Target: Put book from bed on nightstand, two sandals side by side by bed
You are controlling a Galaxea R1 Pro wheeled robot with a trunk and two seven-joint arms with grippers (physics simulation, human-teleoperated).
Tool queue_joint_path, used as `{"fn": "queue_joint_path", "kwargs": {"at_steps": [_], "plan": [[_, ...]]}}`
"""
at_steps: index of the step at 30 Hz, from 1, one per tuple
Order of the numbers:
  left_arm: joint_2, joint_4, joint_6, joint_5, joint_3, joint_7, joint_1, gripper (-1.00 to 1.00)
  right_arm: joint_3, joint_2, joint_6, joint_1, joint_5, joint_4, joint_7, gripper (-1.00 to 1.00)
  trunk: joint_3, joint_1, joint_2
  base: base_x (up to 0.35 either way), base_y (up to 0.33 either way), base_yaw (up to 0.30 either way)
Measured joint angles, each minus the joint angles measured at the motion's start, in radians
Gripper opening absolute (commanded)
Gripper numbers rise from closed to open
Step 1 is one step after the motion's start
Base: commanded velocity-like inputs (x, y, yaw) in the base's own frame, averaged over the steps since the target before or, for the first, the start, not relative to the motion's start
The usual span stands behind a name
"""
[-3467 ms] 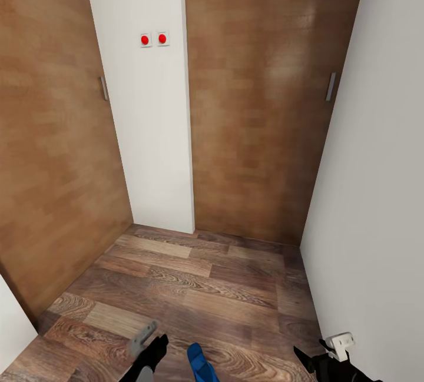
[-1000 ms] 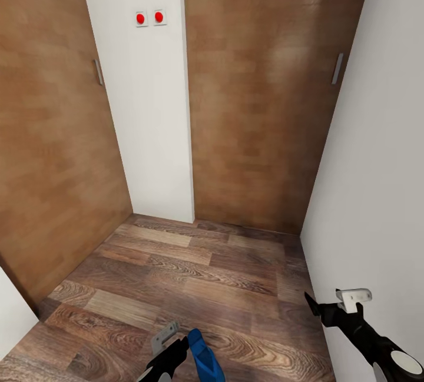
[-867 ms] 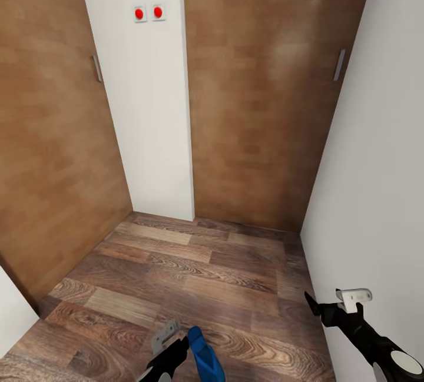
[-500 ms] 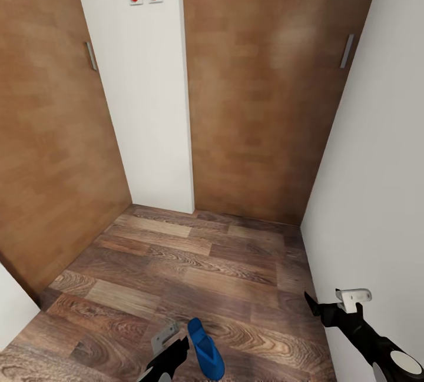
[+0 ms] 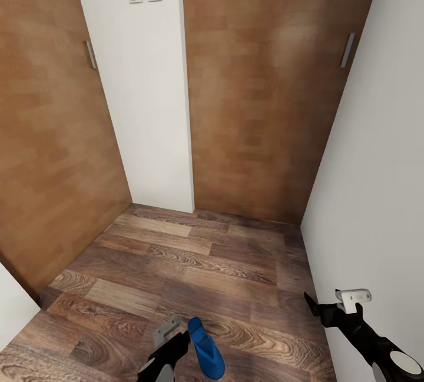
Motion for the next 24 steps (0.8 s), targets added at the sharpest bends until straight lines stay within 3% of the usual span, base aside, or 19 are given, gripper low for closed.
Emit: {"fn": "queue_joint_path", "kwargs": {"at_steps": [5,11,16,24], "plan": [[0.000,-0.030,0.114,0.001,0.000,0.020,-0.026,1.00,0.000,0.000,0.000,0.000,0.000,0.001,0.000,1.00,0.000,0.000,0.000,0.000,0.000,0.000],[0.000,-0.065,0.205,0.006,0.000,0.026,-0.036,1.00,0.001,0.000,0.000,0.000,0.000,0.001,0.000,1.00,0.000,0.000,0.000,0.000,0.000,0.000],[0.000,-0.089,0.282,0.030,0.000,0.028,-0.039,1.00,0.002,0.000,0.000,0.000,0.000,0.002,0.000,1.00,0.000,0.000,0.000,0.000,0.000,0.000],[0.000,-0.097,0.317,0.048,0.001,0.029,-0.058,1.00,0.004,0.000,0.000,0.000,-0.001,0.004,0.001,1.00,0.000,0.000,0.000,0.000,0.000,0.000]]}}
